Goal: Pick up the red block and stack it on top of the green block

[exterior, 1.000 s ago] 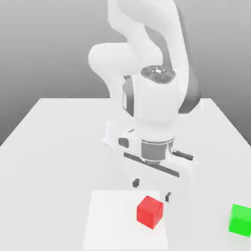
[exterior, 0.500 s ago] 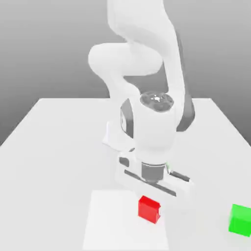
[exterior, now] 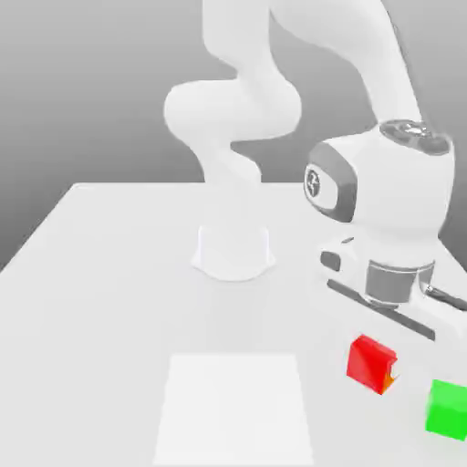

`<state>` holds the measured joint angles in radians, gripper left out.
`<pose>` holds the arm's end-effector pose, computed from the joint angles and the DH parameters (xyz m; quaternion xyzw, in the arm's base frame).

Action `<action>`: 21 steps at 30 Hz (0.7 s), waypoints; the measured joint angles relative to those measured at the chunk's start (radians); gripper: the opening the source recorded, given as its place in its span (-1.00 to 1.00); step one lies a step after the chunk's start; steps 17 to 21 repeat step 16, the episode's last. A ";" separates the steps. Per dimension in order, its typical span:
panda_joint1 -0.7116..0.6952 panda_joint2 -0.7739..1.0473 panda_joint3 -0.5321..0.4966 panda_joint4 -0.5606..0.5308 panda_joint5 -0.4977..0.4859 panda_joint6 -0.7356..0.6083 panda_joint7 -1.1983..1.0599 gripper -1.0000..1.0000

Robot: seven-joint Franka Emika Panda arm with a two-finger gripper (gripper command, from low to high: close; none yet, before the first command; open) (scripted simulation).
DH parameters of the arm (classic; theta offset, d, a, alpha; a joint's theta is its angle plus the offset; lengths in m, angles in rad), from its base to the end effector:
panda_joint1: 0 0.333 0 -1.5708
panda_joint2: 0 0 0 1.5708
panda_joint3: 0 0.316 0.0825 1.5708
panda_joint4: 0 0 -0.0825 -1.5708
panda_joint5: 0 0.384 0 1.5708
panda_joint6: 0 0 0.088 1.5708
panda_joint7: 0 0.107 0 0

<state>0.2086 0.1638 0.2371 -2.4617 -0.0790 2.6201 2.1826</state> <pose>0.4331 0.2116 0.2328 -0.6706 0.7418 -0.0005 0.0001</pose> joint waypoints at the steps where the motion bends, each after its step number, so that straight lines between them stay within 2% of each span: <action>1: 0.017 0.006 0.005 0.016 -0.003 -0.010 0.044 -1.00; 6: 0.102 0.039 0.031 0.097 -0.018 -0.061 0.260 -1.00; 10: 0.147 0.151 0.002 0.122 -0.075 0.023 0.346 -1.00; 11: 0.160 0.183 -0.012 0.125 -0.088 0.053 0.357 1.00; 21: 0.160 0.183 -0.012 0.125 -0.088 0.053 0.357 1.00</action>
